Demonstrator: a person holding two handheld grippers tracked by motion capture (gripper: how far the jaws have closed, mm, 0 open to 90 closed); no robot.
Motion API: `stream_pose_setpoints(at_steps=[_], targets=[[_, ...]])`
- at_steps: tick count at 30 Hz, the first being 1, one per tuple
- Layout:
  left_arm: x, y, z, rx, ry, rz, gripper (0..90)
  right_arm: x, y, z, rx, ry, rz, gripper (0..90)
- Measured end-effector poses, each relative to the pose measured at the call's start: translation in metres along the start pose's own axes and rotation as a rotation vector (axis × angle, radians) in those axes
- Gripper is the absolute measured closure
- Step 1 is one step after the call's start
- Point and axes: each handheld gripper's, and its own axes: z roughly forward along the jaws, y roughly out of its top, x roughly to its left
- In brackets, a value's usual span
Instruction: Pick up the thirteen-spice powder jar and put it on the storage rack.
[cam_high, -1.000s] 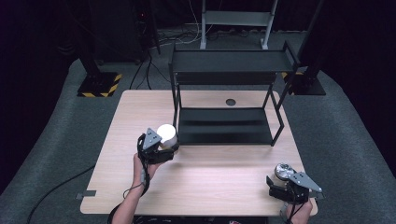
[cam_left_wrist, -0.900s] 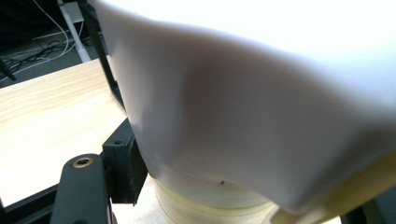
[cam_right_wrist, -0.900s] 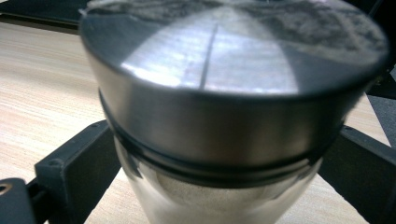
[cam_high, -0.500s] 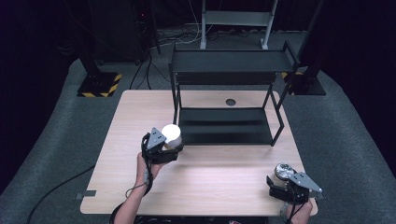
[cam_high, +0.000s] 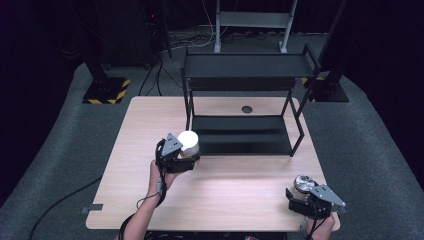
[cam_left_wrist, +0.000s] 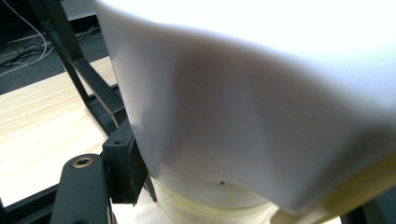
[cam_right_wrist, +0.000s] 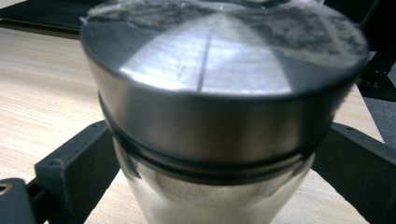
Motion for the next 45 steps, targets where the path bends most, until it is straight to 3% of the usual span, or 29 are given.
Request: stream_pose_setpoints(at_steps=[7,18,45], targets=[[0.000,0.001,0.005,0.002,-0.012,0.015,30.2,0.001,-0.001,0.000,-0.004,-0.001,-0.005,1.1],[0.005,0.005,0.018,-0.003,-0.043,-0.014,30.2,0.001,0.001,0.000,0.005,-0.003,-0.001,1.1],[0.015,0.038,0.027,-0.003,-0.057,0.013,30.2,-0.001,0.002,0.001,0.010,0.004,-0.002,1.1]])
